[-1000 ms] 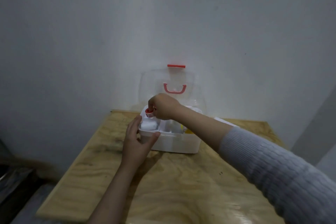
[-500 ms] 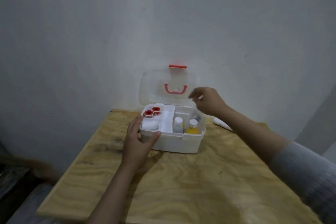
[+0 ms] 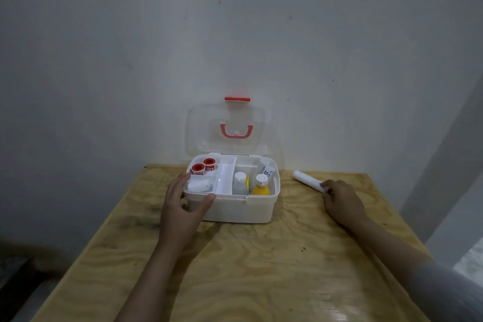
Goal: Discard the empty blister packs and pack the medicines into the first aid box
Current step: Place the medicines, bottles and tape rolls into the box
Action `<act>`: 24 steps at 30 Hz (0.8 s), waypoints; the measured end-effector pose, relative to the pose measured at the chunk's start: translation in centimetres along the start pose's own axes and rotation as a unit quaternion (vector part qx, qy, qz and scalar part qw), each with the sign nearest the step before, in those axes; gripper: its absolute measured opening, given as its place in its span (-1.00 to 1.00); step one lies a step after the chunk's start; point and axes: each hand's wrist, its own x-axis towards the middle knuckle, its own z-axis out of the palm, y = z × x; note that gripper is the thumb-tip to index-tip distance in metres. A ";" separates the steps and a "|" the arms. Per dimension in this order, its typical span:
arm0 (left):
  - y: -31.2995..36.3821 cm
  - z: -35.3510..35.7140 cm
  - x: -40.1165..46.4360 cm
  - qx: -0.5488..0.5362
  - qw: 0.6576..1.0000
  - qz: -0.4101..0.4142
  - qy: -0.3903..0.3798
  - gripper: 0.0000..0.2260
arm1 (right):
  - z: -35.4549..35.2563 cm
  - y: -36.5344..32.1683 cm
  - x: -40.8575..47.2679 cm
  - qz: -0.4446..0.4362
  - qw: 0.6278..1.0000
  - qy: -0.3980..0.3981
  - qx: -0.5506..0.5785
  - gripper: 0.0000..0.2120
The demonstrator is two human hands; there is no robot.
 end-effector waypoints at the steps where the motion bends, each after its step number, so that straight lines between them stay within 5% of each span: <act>1: 0.0 0.0 0.0 0.000 1.000 -0.002 -0.001 -0.40 | 0.2 -0.1 -0.1 0.005 1.000 0.014 0.005 -0.74; 5: -0.1 0.0 0.0 -0.003 1.000 -0.008 -0.009 -0.39 | 0.7 -0.1 0.4 0.013 0.999 0.039 0.007 -0.78; 9: 0.0 -0.1 0.0 -0.005 1.000 -0.013 -0.006 -0.38 | 0.8 -0.2 1.9 -0.023 0.999 0.036 0.009 -0.58; 13: 0.1 -0.1 0.0 -0.002 1.000 -0.016 -0.009 -0.39 | 0.8 -1.0 2.9 -0.066 0.997 -0.050 -0.004 -0.80; 20: 0.3 0.0 0.0 0.003 1.000 -0.010 -0.004 -0.38 | -2.6 -7.4 3.1 -0.192 0.956 0.131 0.181 -0.78; 24: 0.4 0.0 -0.1 -0.004 1.000 -0.013 -0.005 -0.38 | -5.6 -13.9 3.2 -0.289 0.936 0.092 0.179 -0.76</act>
